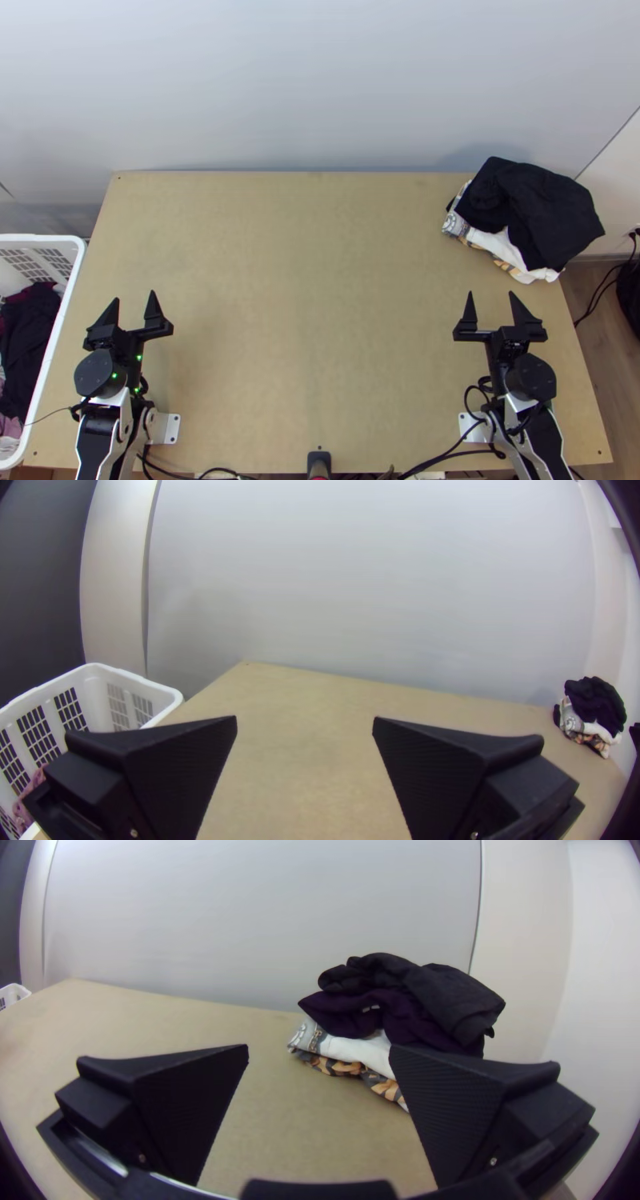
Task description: Fold the t-shirt
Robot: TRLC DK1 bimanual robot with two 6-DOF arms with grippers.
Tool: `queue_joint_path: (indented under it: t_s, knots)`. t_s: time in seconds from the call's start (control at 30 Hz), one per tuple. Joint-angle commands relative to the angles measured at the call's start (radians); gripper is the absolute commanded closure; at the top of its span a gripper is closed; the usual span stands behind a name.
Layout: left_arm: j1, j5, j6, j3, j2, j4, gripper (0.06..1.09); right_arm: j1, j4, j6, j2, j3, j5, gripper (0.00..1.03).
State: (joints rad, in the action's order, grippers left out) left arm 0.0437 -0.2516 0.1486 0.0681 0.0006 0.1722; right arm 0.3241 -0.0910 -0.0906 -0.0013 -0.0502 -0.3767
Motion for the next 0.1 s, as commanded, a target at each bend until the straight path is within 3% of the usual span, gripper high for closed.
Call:
queue_joint_path:
  t_s: [0.0, 0.07]
  knots:
    - [-0.001, 0.0, 0.0, -0.01, -0.001, 0.007, 0.1, 0.0, -0.001, -0.001, 0.0, 0.001, -0.001, 0.04]
    - [-0.001, 0.0, 0.0, -0.01, -0.001, 0.007, 0.1, 0.0, -0.001, -0.001, 0.0, 0.001, -0.001, 0.04]
